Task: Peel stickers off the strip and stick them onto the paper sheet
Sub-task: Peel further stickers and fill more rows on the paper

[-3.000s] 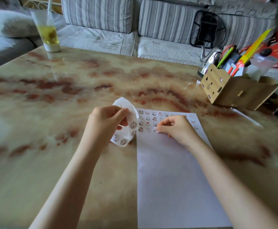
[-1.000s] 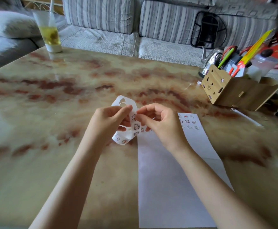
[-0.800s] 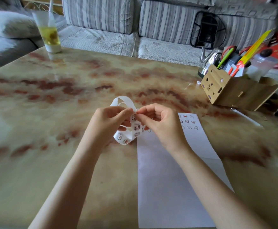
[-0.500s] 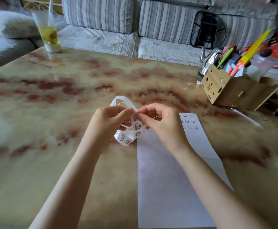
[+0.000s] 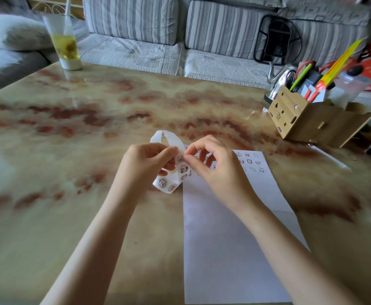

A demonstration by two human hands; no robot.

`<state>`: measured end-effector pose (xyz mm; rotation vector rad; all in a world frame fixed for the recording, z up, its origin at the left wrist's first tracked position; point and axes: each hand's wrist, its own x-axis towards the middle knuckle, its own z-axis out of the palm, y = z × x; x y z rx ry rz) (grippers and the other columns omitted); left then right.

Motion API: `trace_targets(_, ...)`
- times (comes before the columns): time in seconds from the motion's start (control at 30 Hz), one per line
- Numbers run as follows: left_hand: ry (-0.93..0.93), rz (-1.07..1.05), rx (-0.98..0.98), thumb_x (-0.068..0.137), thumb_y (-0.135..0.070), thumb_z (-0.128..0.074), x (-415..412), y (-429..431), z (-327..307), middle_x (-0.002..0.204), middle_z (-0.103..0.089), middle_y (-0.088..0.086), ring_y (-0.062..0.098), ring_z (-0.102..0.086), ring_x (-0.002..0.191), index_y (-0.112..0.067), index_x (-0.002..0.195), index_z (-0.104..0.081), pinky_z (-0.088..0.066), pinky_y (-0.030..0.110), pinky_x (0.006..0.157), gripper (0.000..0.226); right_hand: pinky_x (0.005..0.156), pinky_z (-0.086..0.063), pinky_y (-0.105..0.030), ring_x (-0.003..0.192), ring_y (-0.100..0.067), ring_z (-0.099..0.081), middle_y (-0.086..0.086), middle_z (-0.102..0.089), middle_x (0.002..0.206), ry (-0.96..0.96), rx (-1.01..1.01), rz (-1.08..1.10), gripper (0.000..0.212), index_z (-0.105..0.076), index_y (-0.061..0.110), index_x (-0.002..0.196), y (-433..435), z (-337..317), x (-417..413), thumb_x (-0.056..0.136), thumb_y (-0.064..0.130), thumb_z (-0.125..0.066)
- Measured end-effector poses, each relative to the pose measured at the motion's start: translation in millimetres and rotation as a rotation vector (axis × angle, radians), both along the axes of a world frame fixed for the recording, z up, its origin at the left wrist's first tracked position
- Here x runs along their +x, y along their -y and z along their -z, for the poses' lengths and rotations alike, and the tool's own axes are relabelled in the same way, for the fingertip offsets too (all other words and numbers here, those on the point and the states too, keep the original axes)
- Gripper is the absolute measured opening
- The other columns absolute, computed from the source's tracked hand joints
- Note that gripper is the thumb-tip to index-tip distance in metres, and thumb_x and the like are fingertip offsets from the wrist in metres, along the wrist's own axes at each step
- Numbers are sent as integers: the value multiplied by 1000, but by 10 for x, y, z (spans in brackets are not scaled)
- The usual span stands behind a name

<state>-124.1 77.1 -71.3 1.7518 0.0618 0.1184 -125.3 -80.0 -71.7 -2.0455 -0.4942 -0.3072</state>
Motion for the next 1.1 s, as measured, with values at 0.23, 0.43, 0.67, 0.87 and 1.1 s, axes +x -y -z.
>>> trace_targets(0.23,11,-53,35,87,-18,-62,2,-23,1,61,-70,-4,3,-65,59,-20,71,-73,-52,14,57,20,56,-40,-16,63,-5,-54,12,-64,68,-192,215,56,8,-68,17,78,193,-114,42,85,13,-69)
trace_targets(0.43,-3,-64,46,87,-20,-62,6,-21,9,62,-71,-3,6,-65,62,-22,70,-73,-53,18,61,20,42,-30,-17,49,-6,-51,-1,-66,72,-516,125,243,3,-68,11,80,629,53,304,83,11,-69)
trace_targets(0.67,-16,-64,36,86,-21,-63,19,-17,18,64,-72,-2,13,-66,65,-23,68,-73,-54,27,67,21,44,-31,-14,40,1,-45,4,-67,69,-630,-4,300,6,-68,17,76,686,159,339,81,15,-71)
trace_targets(0.87,-10,-59,37,87,-21,-62,-1,-29,14,66,-72,0,12,-67,66,-23,70,-73,-52,24,65,20,39,-31,-5,37,6,-48,5,-65,62,-626,37,275,6,-69,10,77,632,127,303,82,6,-70)
trace_targets(1.1,-19,-67,30,87,-21,-63,20,-30,24,62,-71,-3,14,-66,64,-23,68,-72,-53,28,67,21,41,-33,-5,39,7,-48,4,-65,65,-598,8,301,5,-70,12,76,635,177,314,79,9,-73)
